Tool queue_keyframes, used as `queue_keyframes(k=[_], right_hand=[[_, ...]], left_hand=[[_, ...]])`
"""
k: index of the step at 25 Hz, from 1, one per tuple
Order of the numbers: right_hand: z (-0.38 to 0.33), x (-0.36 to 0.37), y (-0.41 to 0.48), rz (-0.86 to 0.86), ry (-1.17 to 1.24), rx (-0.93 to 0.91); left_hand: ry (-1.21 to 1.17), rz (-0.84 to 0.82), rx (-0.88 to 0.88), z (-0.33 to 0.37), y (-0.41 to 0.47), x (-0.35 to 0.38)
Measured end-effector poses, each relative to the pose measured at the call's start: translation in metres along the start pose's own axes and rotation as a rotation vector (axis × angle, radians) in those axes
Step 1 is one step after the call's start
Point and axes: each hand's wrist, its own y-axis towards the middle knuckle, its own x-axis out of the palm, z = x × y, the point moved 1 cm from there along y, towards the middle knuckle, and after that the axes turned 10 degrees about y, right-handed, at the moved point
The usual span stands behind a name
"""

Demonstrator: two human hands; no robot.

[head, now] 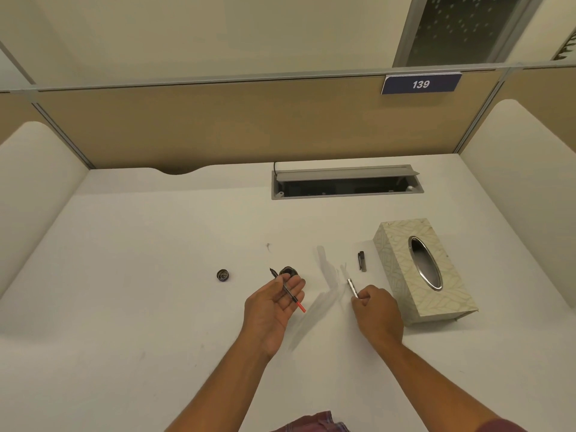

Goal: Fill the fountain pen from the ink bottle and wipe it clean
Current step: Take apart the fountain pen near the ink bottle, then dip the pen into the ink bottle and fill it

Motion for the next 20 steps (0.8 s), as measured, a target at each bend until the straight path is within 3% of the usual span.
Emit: queue_keyframes(k=[4, 10, 15, 20], right_hand=[[0.004, 0.005, 0.001, 0.017, -0.097, -0.015], [0.005, 0.003, -0.001, 0.024, -0.049, -0.026], [-0.01, -0.002, -0.019, 0.162, 0.036, -0.216], [-0.04, 0.002, -0.049, -0.09, 0.345, -0.227]], left_hand=[[0.001, -0.001, -0.01, -0.001, -0.001, 0.0], [0.003, 0.007, -0.016, -0.002, -0.001, -0.001], [0.004, 0.003, -0.015, -0.001, -0.001, 0.0], [0.011, -0.002, -0.017, -0.003, -0.001, 0.002]])
